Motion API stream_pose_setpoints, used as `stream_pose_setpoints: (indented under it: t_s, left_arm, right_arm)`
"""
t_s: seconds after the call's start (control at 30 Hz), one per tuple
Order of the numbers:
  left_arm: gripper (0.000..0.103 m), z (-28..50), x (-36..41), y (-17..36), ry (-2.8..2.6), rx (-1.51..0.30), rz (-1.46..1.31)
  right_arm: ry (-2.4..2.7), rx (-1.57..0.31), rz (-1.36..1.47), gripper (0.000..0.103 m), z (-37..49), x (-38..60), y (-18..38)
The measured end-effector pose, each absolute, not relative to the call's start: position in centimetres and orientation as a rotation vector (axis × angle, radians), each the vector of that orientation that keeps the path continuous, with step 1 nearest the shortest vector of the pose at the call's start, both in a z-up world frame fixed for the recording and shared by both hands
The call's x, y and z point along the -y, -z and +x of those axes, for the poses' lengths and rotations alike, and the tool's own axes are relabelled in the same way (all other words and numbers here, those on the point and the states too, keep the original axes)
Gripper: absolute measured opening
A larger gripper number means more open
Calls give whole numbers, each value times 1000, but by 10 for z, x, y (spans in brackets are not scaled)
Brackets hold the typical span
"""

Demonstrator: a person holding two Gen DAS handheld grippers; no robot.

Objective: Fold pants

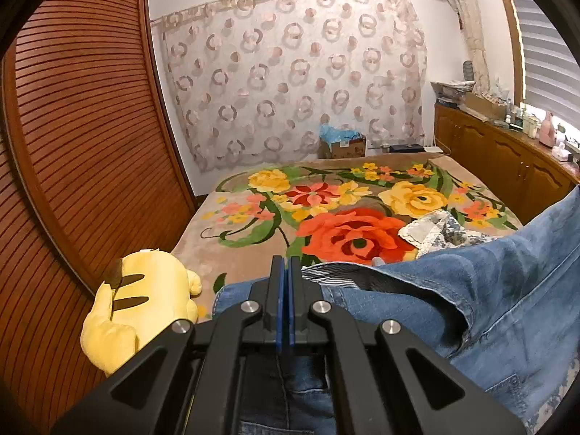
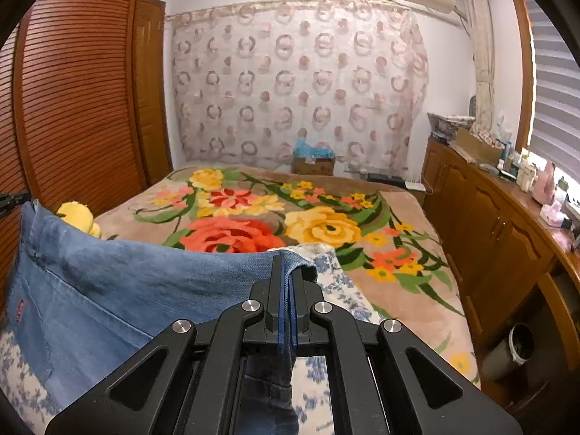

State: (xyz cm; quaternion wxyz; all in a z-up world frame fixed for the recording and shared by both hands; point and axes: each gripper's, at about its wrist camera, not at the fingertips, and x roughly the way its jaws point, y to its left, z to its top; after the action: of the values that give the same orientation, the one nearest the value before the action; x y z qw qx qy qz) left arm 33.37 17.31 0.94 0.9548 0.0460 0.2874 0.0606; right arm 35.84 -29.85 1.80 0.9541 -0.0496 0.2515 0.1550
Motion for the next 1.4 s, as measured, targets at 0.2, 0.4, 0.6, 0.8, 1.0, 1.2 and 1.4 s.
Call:
stream_pose_setpoints:
  t_s: [0.2, 0.4, 0.6, 0.8, 1.0, 1.2, 1.4]
  left_arm:
    - [0, 365, -181, 8, -133, -620, 88]
    - [0, 381, -186, 23, -135, -657, 61]
    - [0, 376, -179, 23, -132, -661, 87]
    - [11, 360, -175, 11, -93, -673, 88]
    - [36, 335, -150, 6, -4, -676, 81]
    - [46, 319, -116, 17, 101, -723, 53]
    - [46, 300, -82, 32, 157, -751, 53]
  right_arm:
    - [-298, -542, -106, 0, 397, 290, -4]
    - [-286, -598, -133, 0, 424, 284, 23]
    - [-279, -660, -136, 0, 432, 278, 44]
    - [-284, -676, -111, 7, 424, 281, 43]
    - [-294, -664, -117, 27, 401, 280, 36]
    - [-311, -672, -97, 40, 376, 285, 31]
    - [-335, -697, -91, 44, 346, 292, 38]
